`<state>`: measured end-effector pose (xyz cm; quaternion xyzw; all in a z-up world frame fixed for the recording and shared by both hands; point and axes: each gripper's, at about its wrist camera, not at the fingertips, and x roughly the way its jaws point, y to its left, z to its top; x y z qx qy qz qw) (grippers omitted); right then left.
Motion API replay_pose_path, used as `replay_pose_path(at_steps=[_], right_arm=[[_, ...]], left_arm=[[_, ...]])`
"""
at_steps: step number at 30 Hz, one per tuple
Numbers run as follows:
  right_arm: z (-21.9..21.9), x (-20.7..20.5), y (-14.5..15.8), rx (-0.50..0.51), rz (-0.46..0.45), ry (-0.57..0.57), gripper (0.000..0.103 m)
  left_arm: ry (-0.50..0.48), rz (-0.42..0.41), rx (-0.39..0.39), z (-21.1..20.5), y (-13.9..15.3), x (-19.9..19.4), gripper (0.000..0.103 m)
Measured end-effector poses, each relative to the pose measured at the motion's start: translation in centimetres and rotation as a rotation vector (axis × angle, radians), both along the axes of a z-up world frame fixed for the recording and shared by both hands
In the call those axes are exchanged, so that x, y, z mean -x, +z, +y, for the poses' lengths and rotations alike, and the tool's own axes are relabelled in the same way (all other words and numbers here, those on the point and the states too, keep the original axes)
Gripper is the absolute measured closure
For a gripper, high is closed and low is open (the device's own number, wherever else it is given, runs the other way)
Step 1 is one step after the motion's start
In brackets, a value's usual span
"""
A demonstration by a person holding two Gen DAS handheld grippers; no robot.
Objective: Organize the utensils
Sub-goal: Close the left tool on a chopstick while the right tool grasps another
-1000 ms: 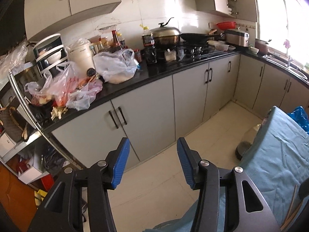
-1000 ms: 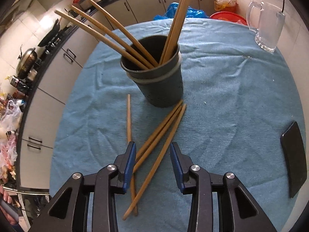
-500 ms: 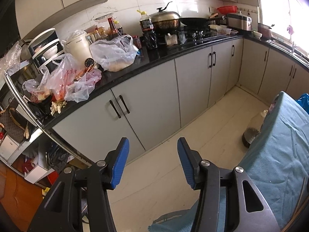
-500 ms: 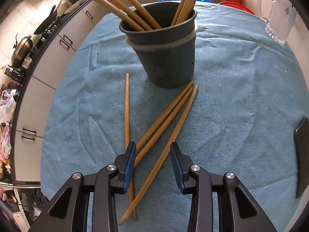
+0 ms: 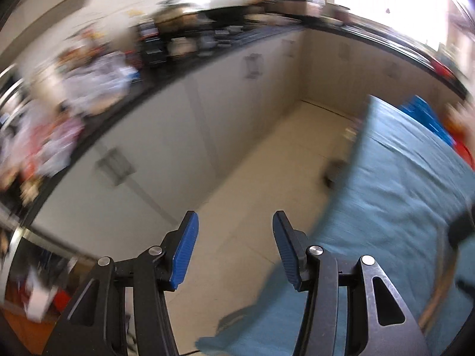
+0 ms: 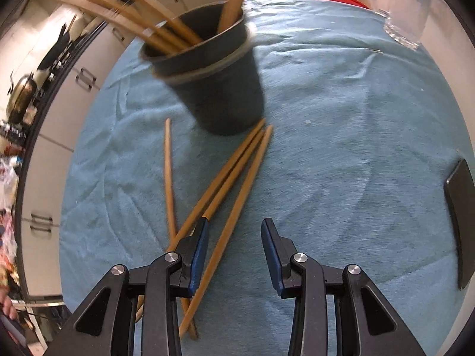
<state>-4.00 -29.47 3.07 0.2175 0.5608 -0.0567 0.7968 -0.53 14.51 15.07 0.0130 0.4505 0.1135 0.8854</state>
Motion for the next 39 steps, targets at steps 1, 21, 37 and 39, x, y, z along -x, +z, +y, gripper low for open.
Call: replay_pose_path(at_steps=[1,21,37,39], right_arm=[[-0.6,0.1,0.1,-0.003,-0.001,-0.015,0.064],[-1.0,-3.6,-1.4,0.112,0.055,0.005,0.073],[-6.0,3.3,-1.6,0.127,0.118,-0.095,0.094],[-6.3,3.8,-1.6,0.115,0.117,-0.111,0.094]], left_arm=[[-0.046,0.008,0.004,-1.2,-0.3,-0.2,0.052],[-0.54,0.247,0.307,-15.9,-5.1,-3.1,0.052],[-0.634,0.508,0.43,-28.9,-12.1,-8.5,0.055],[-0.639,0.516,0.38,-30.3,-12.9,-8.6,0.06]])
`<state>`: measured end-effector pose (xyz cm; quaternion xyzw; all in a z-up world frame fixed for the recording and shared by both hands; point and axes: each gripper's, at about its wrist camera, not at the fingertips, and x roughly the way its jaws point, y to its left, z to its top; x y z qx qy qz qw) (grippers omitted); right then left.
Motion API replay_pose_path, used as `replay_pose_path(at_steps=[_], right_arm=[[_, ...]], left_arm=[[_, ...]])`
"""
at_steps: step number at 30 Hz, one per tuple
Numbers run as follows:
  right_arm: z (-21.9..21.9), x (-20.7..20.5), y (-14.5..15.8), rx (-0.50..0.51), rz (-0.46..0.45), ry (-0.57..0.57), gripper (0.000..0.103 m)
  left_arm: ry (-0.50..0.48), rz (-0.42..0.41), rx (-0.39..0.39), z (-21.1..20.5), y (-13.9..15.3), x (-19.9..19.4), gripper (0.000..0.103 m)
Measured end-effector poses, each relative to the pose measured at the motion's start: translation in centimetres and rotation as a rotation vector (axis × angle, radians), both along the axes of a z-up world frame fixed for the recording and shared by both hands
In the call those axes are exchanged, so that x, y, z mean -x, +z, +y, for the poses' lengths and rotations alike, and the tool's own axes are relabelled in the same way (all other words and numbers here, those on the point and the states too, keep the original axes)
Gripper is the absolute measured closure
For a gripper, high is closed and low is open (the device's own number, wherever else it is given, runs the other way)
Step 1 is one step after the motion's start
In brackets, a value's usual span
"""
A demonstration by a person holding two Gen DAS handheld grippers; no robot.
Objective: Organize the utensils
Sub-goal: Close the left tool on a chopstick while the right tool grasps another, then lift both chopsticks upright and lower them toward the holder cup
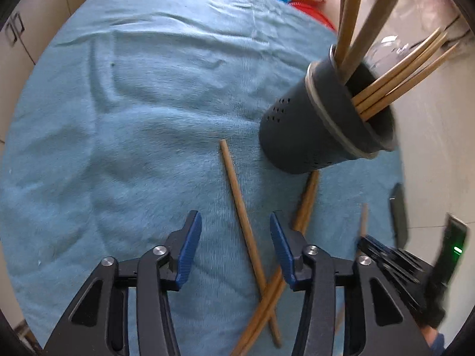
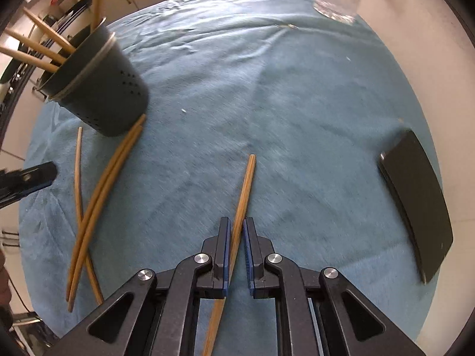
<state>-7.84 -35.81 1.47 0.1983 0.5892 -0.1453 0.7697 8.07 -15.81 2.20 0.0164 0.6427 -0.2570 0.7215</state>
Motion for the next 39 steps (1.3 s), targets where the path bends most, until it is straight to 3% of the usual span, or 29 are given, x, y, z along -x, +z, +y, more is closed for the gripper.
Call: replay_pose_path(at_steps=[5,6,7,20,22,24,27,29,32,39], right_arm=[[-1.1,1.3,0.1,-0.016,-0.006,-0.014,0.094],[-1.2,1.4,0.2,-0.019,-0.007,-0.015,0.094],[-1.0,1.8,0.2,-0.023,-0.008,-0.014,0.094],[-1.4,1.7,-0.5,-0.042,0.03,0.043,0.093],[-1.4,0.4,-0.7,-0.052,0.033,0.04,0.081],[-1.4,0.0,-0.6,-0.043,0.035,0.039,0.08],[-1.5,-0.6,-0.6,-0.02,0.046,0.044,0.095],[-1.7,-0.5,-0.6,-0.034,0.04,0.044,0.097],[-2.1,0.0,0.1,-0.08,-0.016,0.036,0.097],[-0.7,2.5,5.8,-0.043,-0.222,0.072,0.097]], left_arm=[[-0.015,-0.058,-0.077,-2.3,-0.4,-0.1,0.078],[-0.017,-0.064,-0.09,-2.5,-0.5,-0.1,0.091],[-0.014,-0.069,-0.104,-2.6,-0.5,0.0,0.095],[0.037,-0.014,-0.077,4.1,-0.2,2.6,0.093],[0.038,-0.014,-0.086,3.6,-0.1,2.6,0.093],[0.033,-0.042,-0.085,3.4,0.0,2.6,0.093],[0.023,-0.076,-0.095,2.7,-0.1,3.2,0.095],[0.027,-0.084,-0.084,2.9,0.1,3.6,0.096],[0.047,-0.092,-0.02,4.3,1.4,4.4,0.097],[0.086,-0.236,0.061,7.0,7.5,6.2,0.098]])
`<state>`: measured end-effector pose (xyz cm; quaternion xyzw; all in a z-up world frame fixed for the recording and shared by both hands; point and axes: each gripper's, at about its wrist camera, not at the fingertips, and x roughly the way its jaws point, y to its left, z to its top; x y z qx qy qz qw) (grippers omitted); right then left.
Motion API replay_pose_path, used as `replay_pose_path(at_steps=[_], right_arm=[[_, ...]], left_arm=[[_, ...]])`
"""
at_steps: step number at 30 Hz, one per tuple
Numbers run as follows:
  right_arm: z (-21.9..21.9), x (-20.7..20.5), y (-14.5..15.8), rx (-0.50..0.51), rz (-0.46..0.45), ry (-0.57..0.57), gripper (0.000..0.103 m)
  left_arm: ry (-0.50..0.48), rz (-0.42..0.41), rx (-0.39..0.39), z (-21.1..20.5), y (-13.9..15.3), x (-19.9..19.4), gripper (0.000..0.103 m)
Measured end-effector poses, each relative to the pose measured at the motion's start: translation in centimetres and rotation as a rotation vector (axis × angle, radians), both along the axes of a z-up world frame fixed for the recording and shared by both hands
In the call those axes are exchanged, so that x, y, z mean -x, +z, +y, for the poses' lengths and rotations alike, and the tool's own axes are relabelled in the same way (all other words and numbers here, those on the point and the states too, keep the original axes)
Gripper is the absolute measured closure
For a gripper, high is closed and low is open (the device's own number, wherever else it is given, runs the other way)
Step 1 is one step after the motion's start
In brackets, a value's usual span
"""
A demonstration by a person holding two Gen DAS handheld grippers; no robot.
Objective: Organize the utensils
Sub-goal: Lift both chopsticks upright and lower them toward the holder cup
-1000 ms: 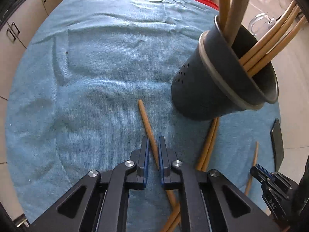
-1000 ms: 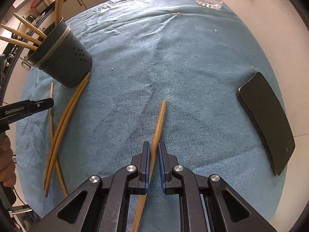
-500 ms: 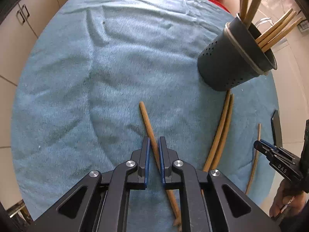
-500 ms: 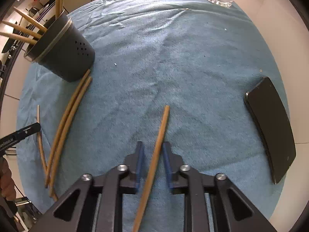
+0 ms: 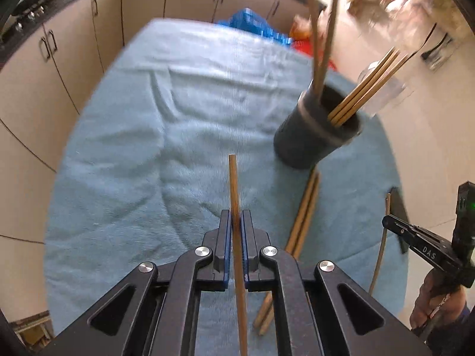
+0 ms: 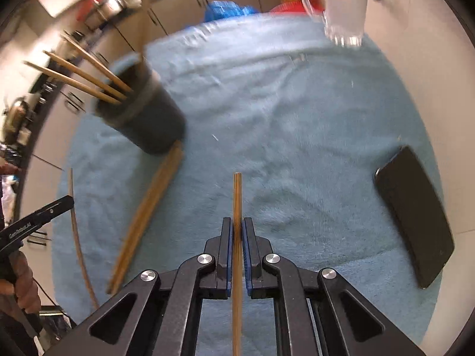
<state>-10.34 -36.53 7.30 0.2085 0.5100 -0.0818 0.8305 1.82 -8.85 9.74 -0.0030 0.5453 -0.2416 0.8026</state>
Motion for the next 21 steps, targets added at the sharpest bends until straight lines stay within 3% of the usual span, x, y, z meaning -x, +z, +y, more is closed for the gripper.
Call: replay_pose_path(at_steps=[7,21], right_arm=[[2.4,2.5,4.8,0.063,-0.203,0.029,0.097],[3.4,4.1,8.3,0.08,-0.336,0.055,0.097]], left_arm=[[0.035,-0.147,0.033,2.1,5.6,2.8,0.098],[0.07,-0.252,0.055,3.0,9.1,5.7,0.098]])
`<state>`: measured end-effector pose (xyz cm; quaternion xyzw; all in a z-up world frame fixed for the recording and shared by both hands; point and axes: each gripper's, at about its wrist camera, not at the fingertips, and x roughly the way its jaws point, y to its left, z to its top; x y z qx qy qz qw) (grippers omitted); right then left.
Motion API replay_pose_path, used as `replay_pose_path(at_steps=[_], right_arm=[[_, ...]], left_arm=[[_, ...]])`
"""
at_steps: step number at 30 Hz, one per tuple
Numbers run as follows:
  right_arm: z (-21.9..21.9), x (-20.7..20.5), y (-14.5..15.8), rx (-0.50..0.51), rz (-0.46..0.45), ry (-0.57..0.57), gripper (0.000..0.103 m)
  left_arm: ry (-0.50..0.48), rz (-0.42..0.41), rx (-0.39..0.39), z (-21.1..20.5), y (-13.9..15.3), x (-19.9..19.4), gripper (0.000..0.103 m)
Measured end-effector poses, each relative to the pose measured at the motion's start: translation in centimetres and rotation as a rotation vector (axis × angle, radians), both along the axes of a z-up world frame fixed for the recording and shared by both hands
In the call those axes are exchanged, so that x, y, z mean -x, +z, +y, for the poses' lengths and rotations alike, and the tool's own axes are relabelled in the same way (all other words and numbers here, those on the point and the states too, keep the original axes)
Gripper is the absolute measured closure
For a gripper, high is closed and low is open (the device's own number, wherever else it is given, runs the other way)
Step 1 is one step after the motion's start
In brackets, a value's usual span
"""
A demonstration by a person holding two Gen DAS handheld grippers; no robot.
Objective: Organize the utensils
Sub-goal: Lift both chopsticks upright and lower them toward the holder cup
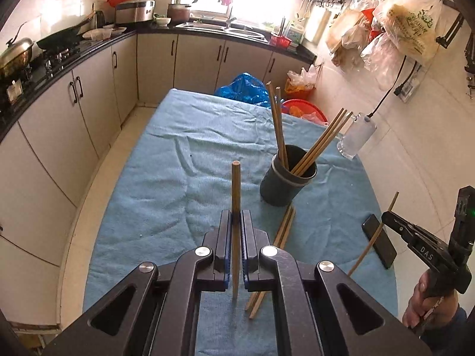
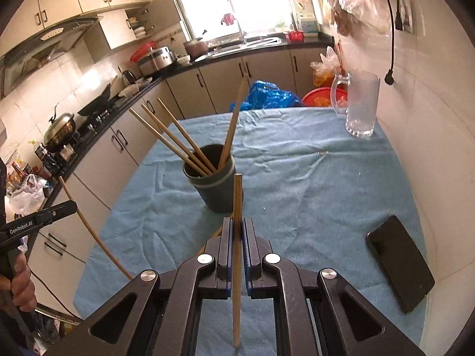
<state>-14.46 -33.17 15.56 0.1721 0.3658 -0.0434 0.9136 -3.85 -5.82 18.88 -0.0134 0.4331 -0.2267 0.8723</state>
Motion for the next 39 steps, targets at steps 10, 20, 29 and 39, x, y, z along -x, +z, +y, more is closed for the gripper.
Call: replay_pose_path(at_steps=[10,20,29,39], right_arm=[[-0.5,0.7,1.7,0.009,-0.061,-0.006,0.097],[-1.3,1.1,4.0,0.017,-0.112,-0.018,0.097],[-2.7,1.5,5.5,-0.009,-0.152,-0.05,0.097],[-4.4,0.8,7.0,-0.04,-0.189,-0.069,0.097]], left_arm=[[0.02,-0.043,0.001,0.2,1.9,0.7,0.098],[0.018,-0.074,0.003,-0.1,3.3,1.1,0.098],[-0.006,-0.106,-0.007,-0.9,4.9,1.5,0.098],[-0.048,-0.127,0.009,-3.0,7.7,0.9,0.098]])
